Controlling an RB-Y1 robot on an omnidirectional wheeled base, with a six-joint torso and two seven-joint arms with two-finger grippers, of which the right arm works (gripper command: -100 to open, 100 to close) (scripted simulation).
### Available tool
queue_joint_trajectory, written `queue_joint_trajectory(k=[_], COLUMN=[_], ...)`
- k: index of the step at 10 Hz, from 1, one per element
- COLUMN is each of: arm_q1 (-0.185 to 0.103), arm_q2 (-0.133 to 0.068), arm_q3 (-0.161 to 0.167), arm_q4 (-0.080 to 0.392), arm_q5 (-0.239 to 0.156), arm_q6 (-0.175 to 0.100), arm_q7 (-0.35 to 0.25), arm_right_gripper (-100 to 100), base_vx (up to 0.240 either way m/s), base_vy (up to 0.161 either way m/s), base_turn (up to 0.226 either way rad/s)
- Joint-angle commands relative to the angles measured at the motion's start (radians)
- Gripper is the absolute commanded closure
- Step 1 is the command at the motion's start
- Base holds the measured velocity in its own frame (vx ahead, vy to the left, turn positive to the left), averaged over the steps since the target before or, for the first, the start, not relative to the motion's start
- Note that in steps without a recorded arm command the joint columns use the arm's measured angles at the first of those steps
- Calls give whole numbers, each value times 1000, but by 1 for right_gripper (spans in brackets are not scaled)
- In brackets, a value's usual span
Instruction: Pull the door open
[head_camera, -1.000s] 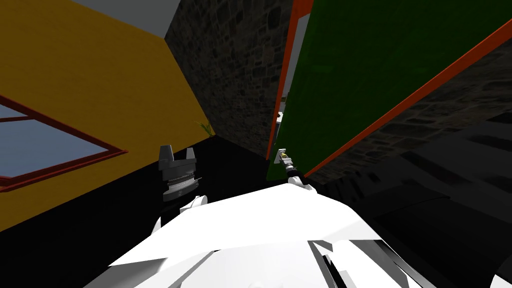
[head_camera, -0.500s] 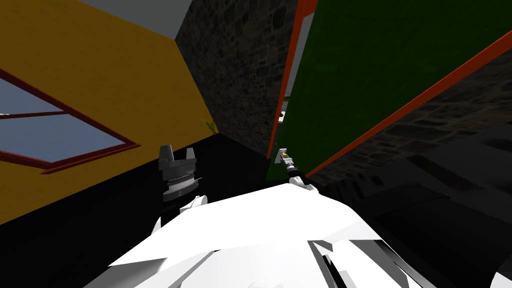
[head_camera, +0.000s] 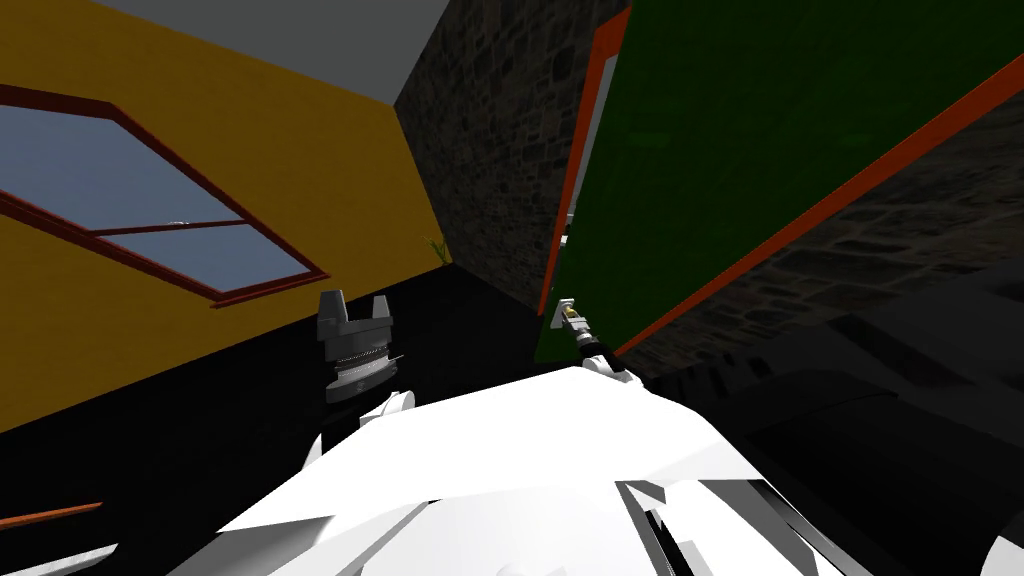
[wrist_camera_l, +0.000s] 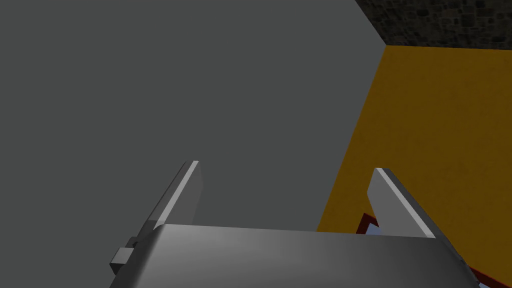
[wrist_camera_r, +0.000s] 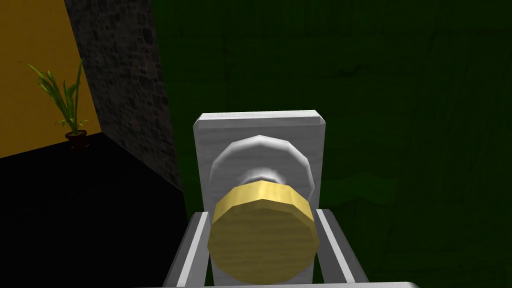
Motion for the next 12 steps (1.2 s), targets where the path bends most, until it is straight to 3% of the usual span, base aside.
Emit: queue_joint_trajectory(k=[1, 4, 5, 6, 12], arm_q1=[-2, 0, 0, 31, 122], arm_q2=[-21, -55, -47, -80, -183], arm_q3=[13, 32, 30, 61, 144], arm_q4=[0, 6, 8, -6, -53], arm_q5=[5, 9, 7, 27, 83], arm_q6=[-17, -37, -29, -68, -191], arm_q7=[-25, -60, -52, -81, -162], arm_right_gripper=[100, 100, 100, 100, 100], base_vx=[-214, -207, -88, -81, -92], base_vy=[-83, -80, -25, -26, -31], base_turn=[182, 180, 46, 25, 9])
